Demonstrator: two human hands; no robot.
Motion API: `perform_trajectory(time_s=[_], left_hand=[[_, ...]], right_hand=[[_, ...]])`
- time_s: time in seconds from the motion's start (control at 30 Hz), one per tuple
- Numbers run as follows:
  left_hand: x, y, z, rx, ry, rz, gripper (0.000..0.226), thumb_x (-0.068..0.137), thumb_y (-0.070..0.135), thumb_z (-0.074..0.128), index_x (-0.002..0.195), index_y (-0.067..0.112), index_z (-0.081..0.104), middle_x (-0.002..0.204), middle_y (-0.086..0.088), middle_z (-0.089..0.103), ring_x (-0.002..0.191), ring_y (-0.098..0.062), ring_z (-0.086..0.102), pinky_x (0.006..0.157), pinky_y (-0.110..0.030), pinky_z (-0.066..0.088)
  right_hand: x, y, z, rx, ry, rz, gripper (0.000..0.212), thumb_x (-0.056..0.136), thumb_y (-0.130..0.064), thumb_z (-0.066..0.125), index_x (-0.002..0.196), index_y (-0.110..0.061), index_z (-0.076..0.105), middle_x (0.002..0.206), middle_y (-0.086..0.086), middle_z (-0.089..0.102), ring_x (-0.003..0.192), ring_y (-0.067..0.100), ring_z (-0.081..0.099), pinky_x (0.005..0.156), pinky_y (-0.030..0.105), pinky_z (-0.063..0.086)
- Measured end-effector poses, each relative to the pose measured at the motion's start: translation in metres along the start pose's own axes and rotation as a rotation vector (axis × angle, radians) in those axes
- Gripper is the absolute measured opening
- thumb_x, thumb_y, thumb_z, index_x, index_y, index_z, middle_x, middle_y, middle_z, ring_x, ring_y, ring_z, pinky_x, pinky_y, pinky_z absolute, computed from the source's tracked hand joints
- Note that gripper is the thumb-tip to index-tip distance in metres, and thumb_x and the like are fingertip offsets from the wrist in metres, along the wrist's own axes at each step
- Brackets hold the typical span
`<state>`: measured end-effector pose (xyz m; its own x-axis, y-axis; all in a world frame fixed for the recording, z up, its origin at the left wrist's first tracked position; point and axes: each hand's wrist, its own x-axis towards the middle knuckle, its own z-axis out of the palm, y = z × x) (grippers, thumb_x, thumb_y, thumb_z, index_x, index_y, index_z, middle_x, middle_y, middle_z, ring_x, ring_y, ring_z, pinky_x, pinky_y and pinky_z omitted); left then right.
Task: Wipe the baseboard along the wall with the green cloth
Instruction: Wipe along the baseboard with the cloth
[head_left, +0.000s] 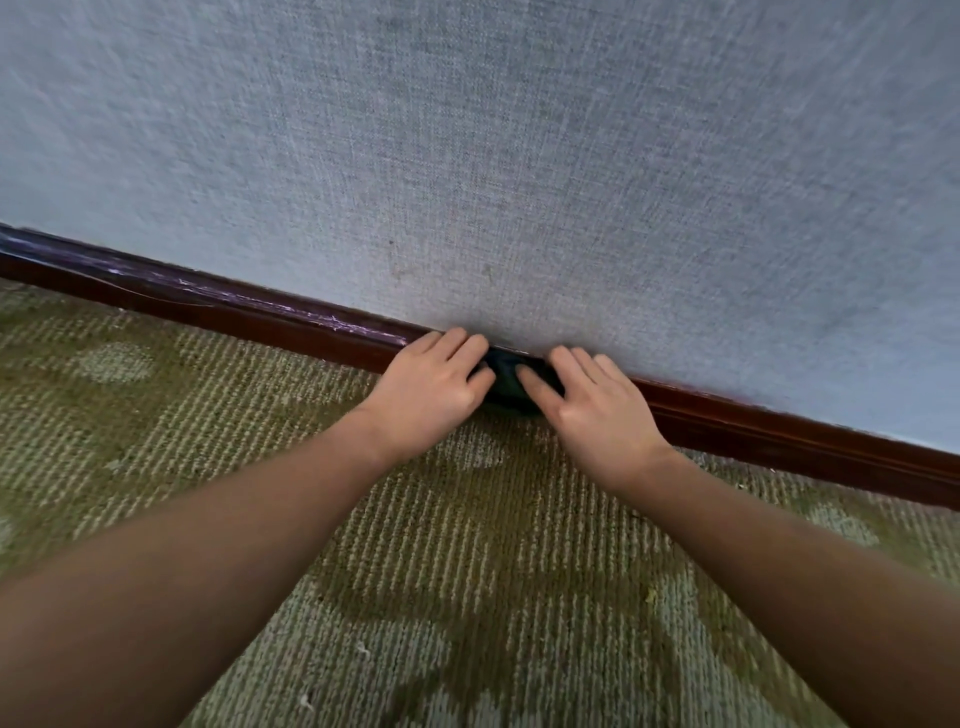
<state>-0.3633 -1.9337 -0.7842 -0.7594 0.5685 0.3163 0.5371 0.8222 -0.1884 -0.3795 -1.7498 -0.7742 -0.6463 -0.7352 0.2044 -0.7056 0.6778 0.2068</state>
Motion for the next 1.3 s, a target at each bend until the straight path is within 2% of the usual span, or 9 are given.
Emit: perform_trajectory(time_s=[0.13,0.23,0.33,0.57,0.73,0.87,1.0,1.13,1.3], left_hand=[[0.002,-0.001,-0.003,0.006,0.003,0.016,0.017,0.056,0.001,0.08,0.069,0.001,0.069,0.074,-0.014,0.063,0.067,-0.028,0.061,0.059,-0.031,0.05],[0.002,-0.004,-0.006,0.012,-0.008,0.012,0.017,0.057,0.001,0.079,0.07,0.001,0.069,0.073,-0.014,0.062,0.067,-0.029,0.061,0.059,-0.03,0.05],[0.002,-0.004,-0.007,0.011,-0.02,0.005,0.016,0.057,0.0,0.078,0.07,0.001,0.069,0.074,-0.014,0.063,0.067,-0.029,0.061,0.059,-0.03,0.05],[0.002,-0.005,-0.005,0.013,-0.007,0.009,0.017,0.056,0.0,0.079,0.069,0.002,0.068,0.075,-0.013,0.063,0.067,-0.028,0.061,0.06,-0.031,0.051],[0.001,-0.006,-0.004,0.02,0.002,0.027,0.016,0.058,-0.001,0.078,0.07,0.001,0.068,0.074,-0.014,0.062,0.068,-0.029,0.061,0.061,-0.032,0.051],[0.0,-0.006,-0.003,0.005,-0.008,0.012,0.018,0.057,-0.003,0.078,0.071,0.0,0.067,0.075,-0.015,0.061,0.068,-0.03,0.061,0.061,-0.033,0.051],[-0.001,-0.006,-0.004,-0.002,-0.018,-0.008,0.021,0.055,-0.004,0.078,0.072,-0.001,0.068,0.076,-0.016,0.062,0.068,-0.031,0.061,0.061,-0.034,0.051],[-0.003,-0.005,-0.003,-0.015,-0.007,0.016,0.022,0.056,-0.003,0.079,0.075,-0.001,0.069,0.078,-0.015,0.064,0.072,-0.03,0.062,0.065,-0.032,0.051],[-0.008,-0.008,0.0,-0.018,0.031,0.03,0.023,0.061,-0.005,0.076,0.082,-0.004,0.07,0.082,-0.015,0.066,0.076,-0.029,0.064,0.071,-0.031,0.052]], right_hand=[[0.0,0.001,0.002,0.027,0.028,0.013,0.047,0.056,0.003,0.077,0.101,0.0,0.068,0.086,0.019,0.063,0.078,0.032,0.063,0.066,0.031,0.05],[0.005,-0.003,0.002,0.046,0.058,0.015,0.034,0.07,-0.001,0.052,0.098,-0.001,0.069,0.086,0.018,0.063,0.077,0.03,0.063,0.065,0.03,0.05],[0.006,-0.005,0.002,0.066,0.047,0.022,0.046,0.073,-0.006,0.032,0.098,-0.001,0.069,0.086,0.017,0.063,0.076,0.029,0.062,0.064,0.029,0.049],[0.004,-0.005,0.004,0.042,0.085,0.034,0.045,0.075,-0.005,0.033,0.1,-0.001,0.069,0.085,0.014,0.063,0.075,0.027,0.062,0.07,0.031,0.038],[0.003,-0.006,0.006,0.024,0.082,0.028,0.044,0.076,-0.007,0.034,0.102,-0.002,0.069,0.09,0.012,0.065,0.077,0.026,0.062,0.072,0.032,0.037],[0.003,-0.008,0.008,0.016,0.093,0.03,0.034,0.07,-0.005,0.054,0.1,-0.001,0.07,0.088,0.011,0.066,0.075,0.026,0.062,0.066,0.03,0.047],[0.003,-0.011,0.009,0.019,0.081,0.037,0.04,0.076,-0.006,0.038,0.1,-0.002,0.069,0.089,0.011,0.066,0.075,0.026,0.062,0.064,0.028,0.048],[0.002,-0.009,0.013,-0.02,0.119,0.026,0.035,0.072,-0.003,0.05,0.103,0.001,0.068,0.092,0.014,0.065,0.075,0.028,0.061,0.069,0.034,0.035],[0.002,-0.012,0.016,-0.014,0.099,0.036,0.041,0.078,-0.006,0.036,0.103,0.001,0.067,0.094,0.015,0.065,0.076,0.03,0.057,0.068,0.033,0.029]])
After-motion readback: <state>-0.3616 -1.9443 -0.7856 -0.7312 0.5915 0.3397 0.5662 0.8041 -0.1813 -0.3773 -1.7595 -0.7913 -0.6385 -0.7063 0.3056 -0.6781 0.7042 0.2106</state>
